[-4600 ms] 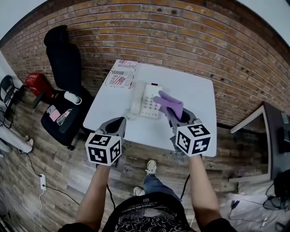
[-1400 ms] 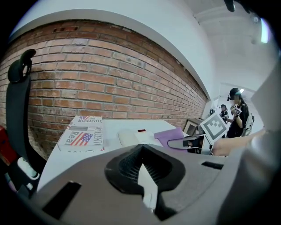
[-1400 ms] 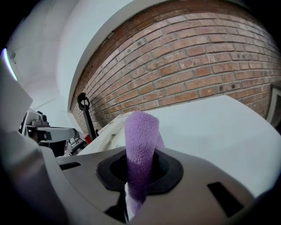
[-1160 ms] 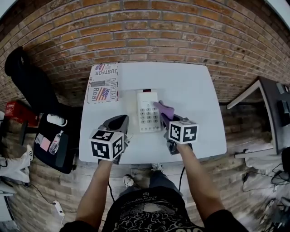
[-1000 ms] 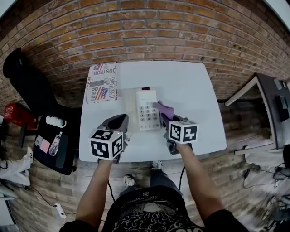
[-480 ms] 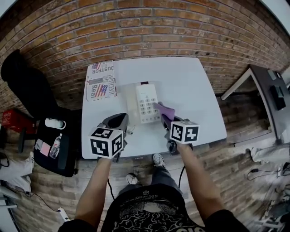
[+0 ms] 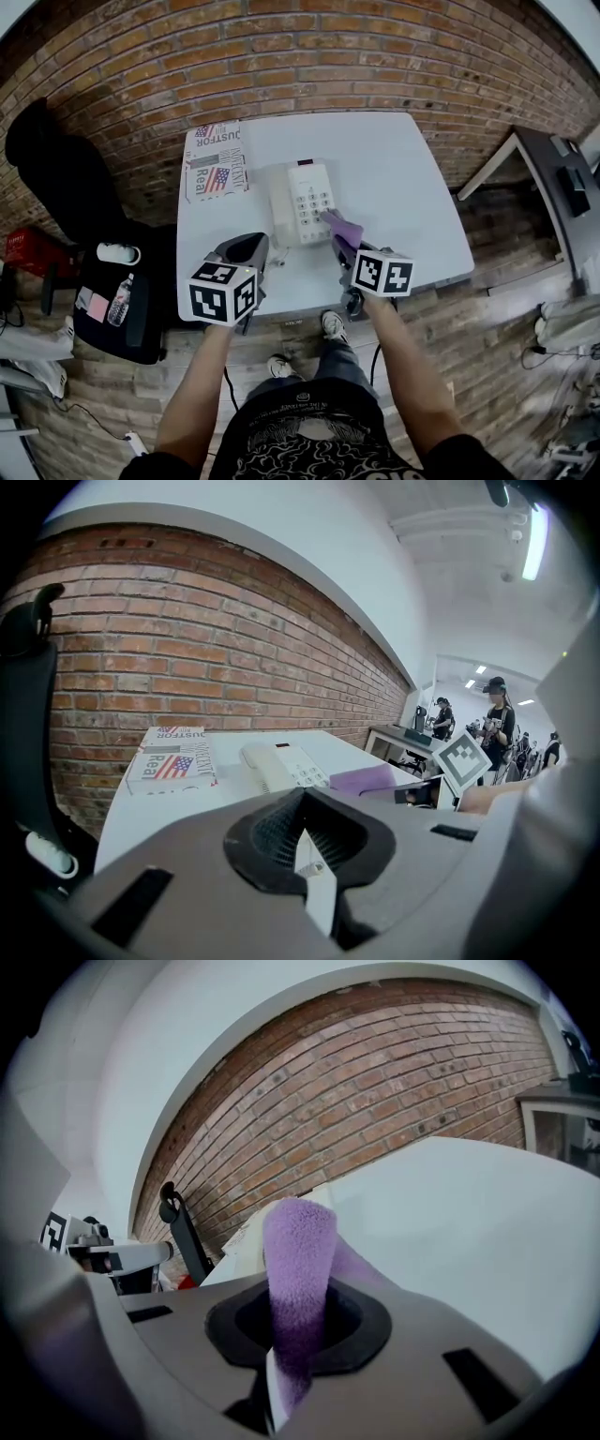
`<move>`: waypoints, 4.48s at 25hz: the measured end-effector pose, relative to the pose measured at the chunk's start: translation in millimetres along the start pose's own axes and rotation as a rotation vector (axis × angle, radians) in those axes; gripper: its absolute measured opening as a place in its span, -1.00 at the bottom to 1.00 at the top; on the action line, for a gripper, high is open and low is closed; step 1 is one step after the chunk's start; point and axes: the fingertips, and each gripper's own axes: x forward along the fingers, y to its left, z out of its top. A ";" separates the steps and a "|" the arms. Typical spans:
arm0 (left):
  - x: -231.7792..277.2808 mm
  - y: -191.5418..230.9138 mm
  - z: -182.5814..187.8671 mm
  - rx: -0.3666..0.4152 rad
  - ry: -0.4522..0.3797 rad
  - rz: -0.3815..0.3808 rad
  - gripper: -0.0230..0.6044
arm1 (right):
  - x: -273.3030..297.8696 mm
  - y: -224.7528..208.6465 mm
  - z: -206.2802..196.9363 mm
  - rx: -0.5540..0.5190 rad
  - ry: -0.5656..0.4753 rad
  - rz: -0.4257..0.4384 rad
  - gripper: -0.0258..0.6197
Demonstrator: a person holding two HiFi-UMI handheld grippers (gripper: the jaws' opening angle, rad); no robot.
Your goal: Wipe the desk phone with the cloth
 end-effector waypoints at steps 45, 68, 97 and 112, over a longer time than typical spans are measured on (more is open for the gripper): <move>-31.9 15.7 -9.7 -0.048 -0.028 0.048 -0.91 | 2.5 108.6 16.7 -0.063 -0.057 0.232 -0.79; -9.4 83.5 8.7 -0.225 -0.078 0.299 -0.91 | 112.9 152.5 194.3 -0.674 0.102 0.463 -0.79; -49.0 124.0 -27.0 -0.393 -0.139 0.595 -0.91 | 202.2 146.3 42.1 -1.685 1.077 0.837 -0.78; -64.2 115.9 -34.5 -0.388 -0.143 0.559 -0.91 | 170.0 149.7 7.3 -1.760 1.179 0.814 -0.78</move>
